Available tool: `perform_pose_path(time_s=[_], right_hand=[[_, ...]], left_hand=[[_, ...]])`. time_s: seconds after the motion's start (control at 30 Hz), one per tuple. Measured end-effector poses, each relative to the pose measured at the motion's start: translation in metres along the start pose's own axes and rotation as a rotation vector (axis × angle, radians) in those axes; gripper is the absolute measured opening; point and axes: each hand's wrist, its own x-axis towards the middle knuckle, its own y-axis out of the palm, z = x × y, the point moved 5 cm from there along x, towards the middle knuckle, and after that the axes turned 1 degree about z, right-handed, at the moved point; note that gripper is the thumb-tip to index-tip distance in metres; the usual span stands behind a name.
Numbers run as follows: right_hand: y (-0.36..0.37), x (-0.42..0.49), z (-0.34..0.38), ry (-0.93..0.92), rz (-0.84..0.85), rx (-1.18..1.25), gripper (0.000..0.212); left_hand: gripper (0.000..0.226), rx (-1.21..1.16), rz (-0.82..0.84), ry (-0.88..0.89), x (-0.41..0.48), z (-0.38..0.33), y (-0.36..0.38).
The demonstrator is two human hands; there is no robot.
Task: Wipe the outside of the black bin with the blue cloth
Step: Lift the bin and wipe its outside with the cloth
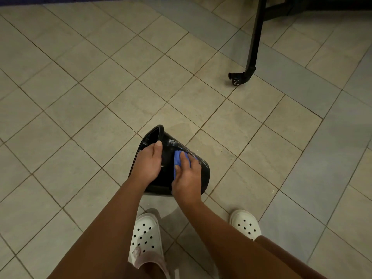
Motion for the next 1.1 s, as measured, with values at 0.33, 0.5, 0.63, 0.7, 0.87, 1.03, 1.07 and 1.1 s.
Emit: perform_pose_path(time_s=[0.33, 0.5, 0.63, 0.7, 0.87, 1.03, 1.07, 1.1], right_hand=[[0.007, 0.018, 0.028, -0.234, 0.073, 0.015, 0.059], [0.003, 0.004, 0.012, -0.203, 0.044, -0.008, 0.059], [0.010, -0.026, 0.017, -0.417, 0.011, -0.048, 0.060], [0.009, -0.016, 0.023, -0.443, 0.049, -0.035, 0.056], [0.002, 0.027, 0.020, -0.224, 0.112, 0.126, 0.054], [-0.002, 0.006, 0.009, -0.308, 0.044, 0.065, 0.044], [-0.002, 0.001, 0.009, -0.373, 0.029, 0.065, 0.043], [-0.002, -0.001, 0.007, -0.438, 0.015, 0.058, 0.041]], left_hand=[[0.045, -0.087, 0.032, 0.022, 0.000, 0.005, 0.003], [0.055, -0.082, -0.001, 0.004, -0.002, 0.005, 0.006], [0.067, -0.145, 0.033, -0.064, 0.000, 0.015, 0.006], [0.068, -0.180, 0.032, -0.080, -0.001, 0.016, 0.005], [0.055, -0.191, 0.016, -0.052, -0.004, 0.010, 0.005], [0.059, -0.294, 0.079, -0.139, -0.002, 0.012, 0.010], [0.062, -0.357, 0.114, -0.195, -0.001, 0.014, 0.011], [0.065, -0.427, 0.149, -0.240, -0.001, 0.014, 0.012]])
